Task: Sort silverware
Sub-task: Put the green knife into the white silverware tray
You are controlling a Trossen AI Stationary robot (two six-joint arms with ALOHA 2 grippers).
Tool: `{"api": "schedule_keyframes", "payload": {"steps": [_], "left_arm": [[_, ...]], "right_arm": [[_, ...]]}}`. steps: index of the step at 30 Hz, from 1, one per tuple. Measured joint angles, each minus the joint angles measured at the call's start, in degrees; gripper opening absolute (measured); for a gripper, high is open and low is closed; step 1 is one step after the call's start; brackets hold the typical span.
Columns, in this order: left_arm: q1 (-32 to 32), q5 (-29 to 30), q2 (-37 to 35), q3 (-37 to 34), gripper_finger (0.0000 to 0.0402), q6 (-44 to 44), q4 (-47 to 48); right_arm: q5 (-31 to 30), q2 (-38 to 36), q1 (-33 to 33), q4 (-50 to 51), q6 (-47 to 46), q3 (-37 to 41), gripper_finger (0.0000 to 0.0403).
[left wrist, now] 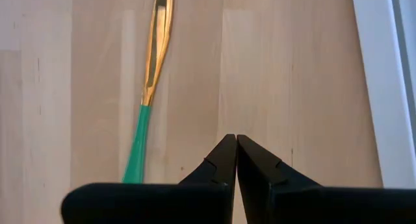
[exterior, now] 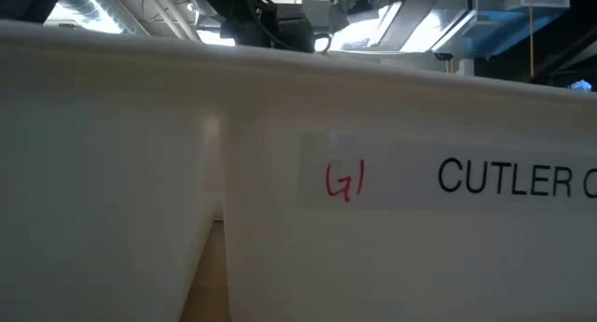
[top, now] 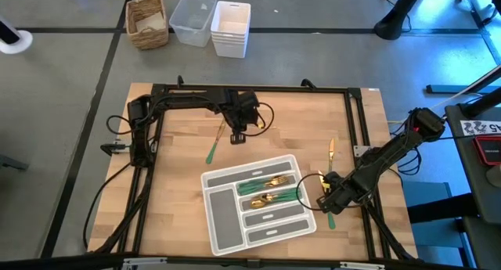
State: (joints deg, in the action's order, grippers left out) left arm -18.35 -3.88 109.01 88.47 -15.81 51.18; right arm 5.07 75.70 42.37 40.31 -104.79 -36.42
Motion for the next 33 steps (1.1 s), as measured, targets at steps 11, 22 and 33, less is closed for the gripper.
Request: {"api": "schedule_keyframes", "payload": {"steps": [11, 22, 33], "left_arm": [[-0.41, -0.06, 0.02, 0.00, 0.0005, -3.80, 0.07], [-5.14, -1.64, 0.02, 0.00, 0.0005, -2.93, 1.05], [-7.02, -3.88, 0.02, 0.00, 0.0005, -1.78, 2.75]], "right_arm": [[-0.37, -0.02, -0.01, 1.62, 0.04, 0.00, 0.0069], [-0.01, -0.02, 0.00, -0.19, -0.20, 0.00, 0.0158], [-6.87, 2.00, 0.00, -2.62, -0.35, 0.02, 0.0170]]}}
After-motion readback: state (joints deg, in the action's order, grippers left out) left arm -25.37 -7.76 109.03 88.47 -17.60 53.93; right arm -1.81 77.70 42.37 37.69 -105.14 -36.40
